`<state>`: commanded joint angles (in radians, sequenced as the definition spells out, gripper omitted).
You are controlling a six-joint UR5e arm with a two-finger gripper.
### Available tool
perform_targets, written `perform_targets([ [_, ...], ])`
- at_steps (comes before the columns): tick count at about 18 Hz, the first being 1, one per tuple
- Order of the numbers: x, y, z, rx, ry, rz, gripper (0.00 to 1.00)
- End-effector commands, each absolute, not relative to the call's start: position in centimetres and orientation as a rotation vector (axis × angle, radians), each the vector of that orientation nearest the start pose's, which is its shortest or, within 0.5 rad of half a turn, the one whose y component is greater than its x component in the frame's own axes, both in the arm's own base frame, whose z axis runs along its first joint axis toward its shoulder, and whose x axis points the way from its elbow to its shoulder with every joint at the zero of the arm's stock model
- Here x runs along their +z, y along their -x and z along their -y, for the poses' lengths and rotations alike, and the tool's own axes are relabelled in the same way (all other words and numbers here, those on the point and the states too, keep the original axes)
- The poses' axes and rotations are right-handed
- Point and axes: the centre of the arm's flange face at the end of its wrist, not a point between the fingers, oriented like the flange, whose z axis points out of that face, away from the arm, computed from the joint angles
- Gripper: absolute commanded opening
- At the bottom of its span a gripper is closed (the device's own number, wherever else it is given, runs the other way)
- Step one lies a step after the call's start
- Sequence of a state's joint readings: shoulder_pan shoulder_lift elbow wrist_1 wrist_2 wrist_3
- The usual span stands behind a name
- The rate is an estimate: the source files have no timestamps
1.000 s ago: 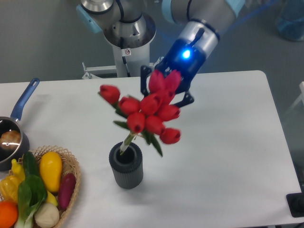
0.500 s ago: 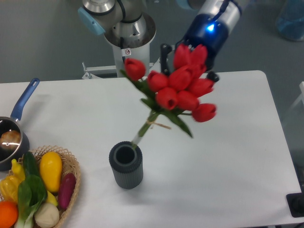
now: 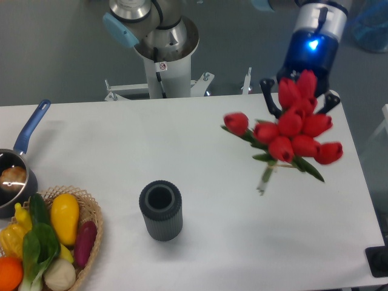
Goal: Pick up the flowers from the vase
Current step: 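Carry the tulip bunch away from the vase and hold it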
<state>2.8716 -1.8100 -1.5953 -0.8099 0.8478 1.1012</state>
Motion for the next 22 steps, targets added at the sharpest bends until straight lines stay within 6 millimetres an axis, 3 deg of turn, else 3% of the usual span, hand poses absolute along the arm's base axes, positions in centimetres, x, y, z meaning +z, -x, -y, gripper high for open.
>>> perform_targets([
  [7,41.3,55.3,-33.9,0.271,2.434,0.005,0.01],
  [14,40.2,56.4,-33.1,0.364,2.596,0.024,0.00],
  [22,38.6,56.2,-33.3,0.327,2.935,-0.224,0.00],
])
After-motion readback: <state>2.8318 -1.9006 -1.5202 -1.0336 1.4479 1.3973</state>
